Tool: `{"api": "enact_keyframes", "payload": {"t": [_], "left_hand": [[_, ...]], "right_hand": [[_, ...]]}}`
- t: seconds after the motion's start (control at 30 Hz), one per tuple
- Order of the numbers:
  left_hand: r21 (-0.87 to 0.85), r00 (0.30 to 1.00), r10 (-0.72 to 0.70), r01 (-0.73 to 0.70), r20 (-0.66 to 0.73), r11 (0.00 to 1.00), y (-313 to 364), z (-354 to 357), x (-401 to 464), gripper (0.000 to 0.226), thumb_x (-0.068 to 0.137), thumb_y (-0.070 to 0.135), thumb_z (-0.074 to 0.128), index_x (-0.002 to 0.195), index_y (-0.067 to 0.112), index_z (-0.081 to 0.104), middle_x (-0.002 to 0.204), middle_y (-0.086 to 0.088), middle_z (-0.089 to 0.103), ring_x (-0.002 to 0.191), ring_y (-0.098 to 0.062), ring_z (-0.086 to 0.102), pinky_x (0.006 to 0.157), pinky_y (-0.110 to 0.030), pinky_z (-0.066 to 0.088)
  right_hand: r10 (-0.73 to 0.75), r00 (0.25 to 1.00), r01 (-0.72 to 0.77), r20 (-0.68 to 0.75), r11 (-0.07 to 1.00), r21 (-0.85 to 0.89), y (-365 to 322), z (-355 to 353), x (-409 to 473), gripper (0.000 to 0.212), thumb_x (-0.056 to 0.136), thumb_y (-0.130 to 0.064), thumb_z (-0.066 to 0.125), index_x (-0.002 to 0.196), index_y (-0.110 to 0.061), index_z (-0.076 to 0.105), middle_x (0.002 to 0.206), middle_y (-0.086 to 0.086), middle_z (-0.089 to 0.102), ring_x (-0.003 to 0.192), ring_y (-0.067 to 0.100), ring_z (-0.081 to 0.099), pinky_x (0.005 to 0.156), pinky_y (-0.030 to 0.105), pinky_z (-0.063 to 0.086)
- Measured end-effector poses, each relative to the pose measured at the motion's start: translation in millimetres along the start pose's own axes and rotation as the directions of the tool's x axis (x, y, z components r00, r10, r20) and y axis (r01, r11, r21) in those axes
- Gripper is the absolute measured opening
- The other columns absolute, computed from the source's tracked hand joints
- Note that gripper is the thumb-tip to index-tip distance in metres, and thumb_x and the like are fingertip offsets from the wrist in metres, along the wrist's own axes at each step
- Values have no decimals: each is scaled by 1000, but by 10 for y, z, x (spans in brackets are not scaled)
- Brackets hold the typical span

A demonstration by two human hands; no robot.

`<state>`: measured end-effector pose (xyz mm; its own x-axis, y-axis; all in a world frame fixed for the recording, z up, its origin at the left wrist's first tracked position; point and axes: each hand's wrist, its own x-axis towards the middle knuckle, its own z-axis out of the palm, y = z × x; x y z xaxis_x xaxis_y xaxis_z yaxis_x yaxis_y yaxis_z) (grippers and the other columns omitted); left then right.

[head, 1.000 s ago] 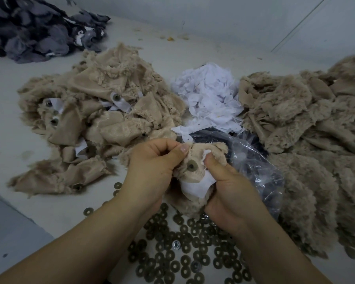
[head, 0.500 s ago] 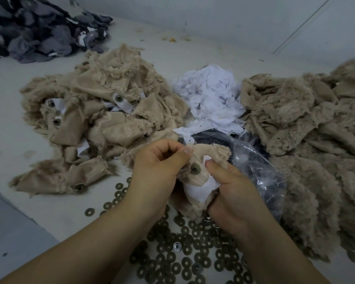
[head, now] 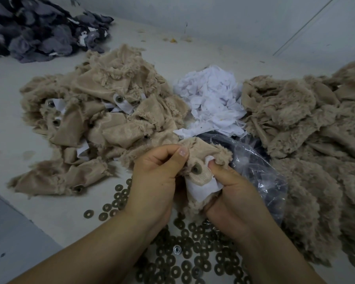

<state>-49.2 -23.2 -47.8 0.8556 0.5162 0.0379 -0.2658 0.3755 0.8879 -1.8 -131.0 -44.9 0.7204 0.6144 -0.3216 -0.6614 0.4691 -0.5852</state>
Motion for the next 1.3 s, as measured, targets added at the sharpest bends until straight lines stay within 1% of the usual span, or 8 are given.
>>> {"api": "enact_keyframes", "payload": {"t": [0.17,0.37,0.6,0.73,0.83,0.97,1.13,1.3], "left_hand": [[336,983,168,-185,79,923,24,-50,48,25,90,2,63,72,15,74,67,0,70,62,-8,63,60,-18,50],[493,936,274,-350,222,796,15,-73,40,15,90,3,65,80,9,74,73,-4,70,63,-11,66,57,-18,51],[379,964,184,-247,194,892,40,-66,11,10,89,17,66,80,14,69,72,-1,67,61,-11,63,54,-22,51],[536,900,330,-436,286,723,78,-50,11,16,77,21,79,88,18,68,81,4,64,76,-11,62,67,-23,53],[614,912,307,-410,272,675,95,-20,31,19,74,9,83,83,19,70,79,6,65,75,-12,62,67,-22,53],[612,899,313,-437,306,659,128,-46,61,19,74,0,80,72,15,69,74,4,64,71,-10,61,66,-16,49],[473,965,189,-253,180,844,113,-62,84,17,80,5,77,70,17,71,67,-1,68,58,-11,63,54,-20,50],[366,982,137,-175,128,914,41,-45,77,20,83,4,75,70,19,70,66,-2,68,56,-8,61,51,-17,49]], "right_hand": [[-30,999,25,-31,990,-138,-34,-60,2,45,77,-19,68,116,2,70,120,24,68,115,36,65,102,49,50],[-111,994,108,-1,974,-200,-11,-36,-26,48,79,-28,69,117,1,67,117,21,70,111,33,68,101,51,51],[-120,993,118,-1,972,-201,6,-72,-10,44,85,-25,66,120,1,67,119,22,69,114,36,66,105,53,46],[-163,986,148,-41,957,-249,-4,-81,-11,34,81,-28,71,101,-1,74,106,22,73,99,33,72,84,41,60],[-162,985,144,-55,959,-244,-4,-75,-13,23,79,-27,72,83,-4,77,89,18,75,87,28,73,78,37,61],[-120,992,112,-28,975,-193,-22,-73,-35,42,85,-24,70,108,11,67,110,29,70,102,38,71,84,40,61],[-199,980,188,-12,942,-279,10,-84,-37,36,90,-24,64,113,4,69,112,25,71,106,37,70,93,44,57],[-263,964,228,-47,900,-370,35,-98,-31,33,89,-24,66,110,2,71,110,23,72,105,39,70,96,54,53]]}}
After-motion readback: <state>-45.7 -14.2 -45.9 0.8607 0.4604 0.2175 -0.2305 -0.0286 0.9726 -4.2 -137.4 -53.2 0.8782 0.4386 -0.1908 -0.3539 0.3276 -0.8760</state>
